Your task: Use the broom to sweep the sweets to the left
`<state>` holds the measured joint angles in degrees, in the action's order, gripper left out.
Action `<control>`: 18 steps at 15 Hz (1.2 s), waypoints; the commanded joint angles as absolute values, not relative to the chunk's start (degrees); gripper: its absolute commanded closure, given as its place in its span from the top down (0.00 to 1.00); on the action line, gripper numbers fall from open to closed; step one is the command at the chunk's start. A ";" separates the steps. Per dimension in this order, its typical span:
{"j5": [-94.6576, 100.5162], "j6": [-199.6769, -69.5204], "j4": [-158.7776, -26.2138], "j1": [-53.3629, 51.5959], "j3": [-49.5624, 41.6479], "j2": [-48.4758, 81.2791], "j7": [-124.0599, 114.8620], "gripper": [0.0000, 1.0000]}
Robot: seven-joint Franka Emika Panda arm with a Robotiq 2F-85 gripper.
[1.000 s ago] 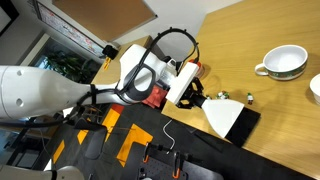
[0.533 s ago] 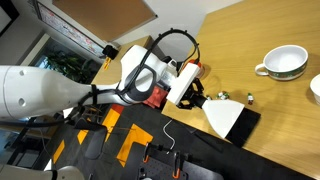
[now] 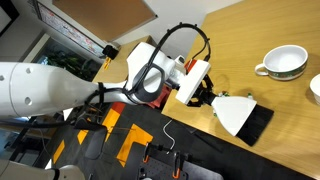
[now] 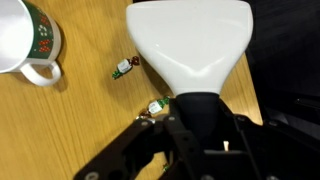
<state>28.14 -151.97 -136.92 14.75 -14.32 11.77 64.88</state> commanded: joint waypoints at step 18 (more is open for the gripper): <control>8.96 -156.73 -127.90 19.65 1.94 23.12 82.07 0.13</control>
<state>12.56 -158.83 -129.60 19.08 -1.20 22.76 77.79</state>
